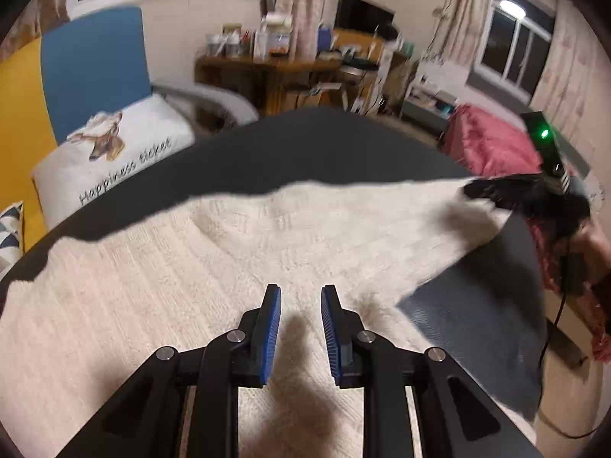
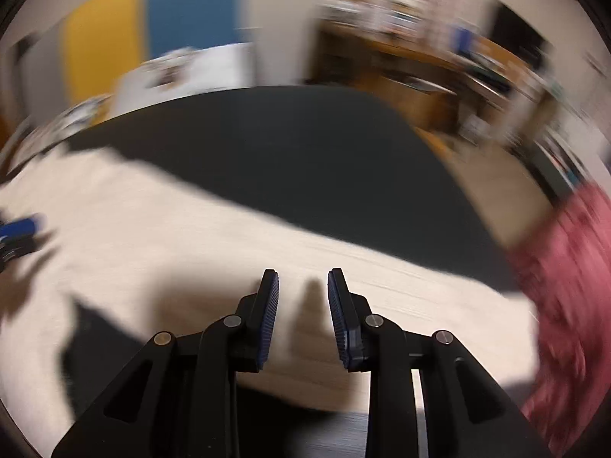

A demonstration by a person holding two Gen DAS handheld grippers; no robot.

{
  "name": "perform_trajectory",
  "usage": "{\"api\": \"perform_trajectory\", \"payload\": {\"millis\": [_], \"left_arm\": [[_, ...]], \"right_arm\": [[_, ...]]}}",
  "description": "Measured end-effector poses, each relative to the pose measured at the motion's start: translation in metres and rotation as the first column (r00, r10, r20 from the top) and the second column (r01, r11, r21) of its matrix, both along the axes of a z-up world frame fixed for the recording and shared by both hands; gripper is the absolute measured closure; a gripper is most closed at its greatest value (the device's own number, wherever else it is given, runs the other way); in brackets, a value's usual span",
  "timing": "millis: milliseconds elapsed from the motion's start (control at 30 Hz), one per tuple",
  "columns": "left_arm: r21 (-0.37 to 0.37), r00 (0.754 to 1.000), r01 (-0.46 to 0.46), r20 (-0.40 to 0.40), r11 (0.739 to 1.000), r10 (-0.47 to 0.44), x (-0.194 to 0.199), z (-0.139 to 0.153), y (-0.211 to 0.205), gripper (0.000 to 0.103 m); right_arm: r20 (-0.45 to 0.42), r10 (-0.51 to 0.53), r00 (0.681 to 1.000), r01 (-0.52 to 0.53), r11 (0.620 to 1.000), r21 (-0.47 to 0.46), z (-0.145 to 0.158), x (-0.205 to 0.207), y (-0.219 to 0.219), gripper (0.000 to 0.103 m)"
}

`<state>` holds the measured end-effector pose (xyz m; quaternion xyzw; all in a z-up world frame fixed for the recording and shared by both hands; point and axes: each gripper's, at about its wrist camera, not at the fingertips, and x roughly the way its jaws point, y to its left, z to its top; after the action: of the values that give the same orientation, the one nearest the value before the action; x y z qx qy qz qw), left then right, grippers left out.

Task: Fold clothes

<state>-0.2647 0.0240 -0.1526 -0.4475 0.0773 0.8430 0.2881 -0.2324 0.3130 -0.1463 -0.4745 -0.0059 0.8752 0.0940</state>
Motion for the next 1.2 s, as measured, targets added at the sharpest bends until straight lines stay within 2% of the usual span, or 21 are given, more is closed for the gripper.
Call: {"api": "perform_trajectory", "payload": {"millis": [33, 67, 100, 233, 267, 333, 433, 500, 567, 633, 700, 767, 833, 900, 933, 1000, 1067, 1100, 1133, 1200], "left_arm": [[-0.028, 0.999, -0.01, 0.035, 1.0, 0.011, -0.005, -0.012, 0.003, 0.081], [-0.019, 1.0, -0.013, 0.015, 1.0, 0.013, -0.004, -0.011, 0.004, 0.081], [-0.023, 1.0, -0.016, 0.015, 1.0, 0.016, -0.004, -0.011, 0.005, 0.081], [0.003, 0.998, -0.052, 0.044, 0.999, 0.052, -0.005, -0.002, 0.0, 0.081], [0.019, 0.997, -0.065, 0.034, 0.998, 0.064, -0.001, 0.004, -0.007, 0.081], [0.046, 0.996, -0.093, 0.012, 0.995, 0.093, 0.01, 0.015, -0.025, 0.08], [0.065, 0.986, -0.167, 0.008, 0.984, 0.167, 0.03, 0.021, -0.065, 0.079], [0.056, 0.968, -0.249, 0.01, 0.967, 0.249, 0.052, 0.019, -0.099, 0.079], [0.03, 0.941, -0.339, 0.005, 0.94, 0.339, 0.073, 0.014, -0.135, 0.079], [-0.007, 0.905, -0.425, 0.02, 0.905, 0.425, 0.096, 0.007, -0.171, 0.079], [-0.036, 0.855, -0.515, 0.05, 0.856, 0.517, 0.121, -0.001, -0.207, 0.079], [0.057, 0.806, -0.591, 0.088, 0.805, 0.586, 0.146, 0.005, -0.242, 0.079], [0.092, 0.749, -0.663, 0.095, 0.743, 0.656, 0.164, 0.011, -0.268, 0.079], [0.146, 0.677, -0.736, 0.119, 0.662, 0.726, 0.183, 0.015, -0.3, 0.079], [0.176, 0.646, -0.762, 0.149, 0.623, 0.749, 0.19, 0.013, -0.314, 0.079], [0.263, 0.578, -0.812, 0.239, 0.521, 0.781, 0.21, 0.008, -0.352, 0.079], [0.314, 0.535, -0.838, 0.313, 0.447, 0.785, 0.223, 0.003, -0.38, 0.078], [0.346, 0.512, -0.849, 0.346, 0.4, 0.787, 0.233, -0.001, -0.396, 0.077], [0.373, 0.502, -0.851, 0.371, 0.37, 0.781, 0.24, -0.005, -0.408, 0.076], [0.427, 0.502, -0.846, 0.433, 0.321, 0.748, 0.245, -0.012, -0.431, 0.075]], "right_arm": [[0.026, -0.071, 0.997, 0.071, 0.997, 0.011, -0.007, 0.002, 0.021, 0.075], [0.05, -0.137, 0.989, 0.136, 0.99, 0.022, -0.014, 0.003, 0.041, 0.075], [0.031, -0.16, 0.987, 0.161, 0.987, -0.014, -0.017, 0.007, 0.057, 0.072], [-0.004, -0.181, 0.984, 0.18, 0.982, -0.054, -0.018, 0.009, 0.08, 0.069], [0.001, -0.184, 0.983, 0.183, 0.98, -0.081, -0.016, 0.009, 0.084, 0.069], [-0.026, -0.196, 0.98, 0.187, 0.962, -0.198, -0.002, 0.022, 0.097, 0.069], [-0.076, -0.259, 0.963, 0.214, 0.904, -0.37, 0.017, 0.055, 0.119, 0.066], [-0.085, -0.31, 0.947, 0.223, 0.824, -0.521, 0.017, 0.083, 0.137, 0.066], [-0.066, -0.329, 0.942, 0.227, 0.771, -0.595, 0.011, 0.108, 0.144, 0.066], [-0.068, -0.335, 0.94, 0.224, 0.755, -0.616, 0.01, 0.127, 0.143, 0.066], [-0.072, -0.334, 0.94, 0.22, 0.752, -0.621, 0.011, 0.139, 0.139, 0.066], [-0.078, -0.265, 0.961, 0.164, 0.776, -0.609, 0.016, 0.137, 0.114, 0.065], [-0.102, -0.073, 0.992, 0.004, 0.831, -0.556, 0.028, 0.123, 0.06, 0.065], [-0.113, 0.092, 0.989, -0.139, 0.829, -0.541, 0.036, 0.108, 0.004, 0.064], [-0.119, 0.172, 0.978, -0.209, 0.805, -0.555, 0.039, 0.098, -0.028, 0.063], [-0.131, 0.318, 0.939, -0.334, 0.75, -0.571, 0.043, 0.084, -0.099, 0.059], [-0.14, 0.447, 0.884, -0.436, 0.675, -0.595, 0.045, 0.074, -0.17, 0.057], [-0.146, 0.506, 0.85, -0.479, 0.628, -0.613, 0.043, 0.07, -0.205, 0.057], [-0.147, 0.55, 0.822, -0.507, 0.589, -0.629, 0.043, 0.066, -0.236, 0.057], [-0.141, 0.628, 0.765, -0.552, 0.527, -0.646, 0.039, 0.065, -0.294, 0.057]]}}
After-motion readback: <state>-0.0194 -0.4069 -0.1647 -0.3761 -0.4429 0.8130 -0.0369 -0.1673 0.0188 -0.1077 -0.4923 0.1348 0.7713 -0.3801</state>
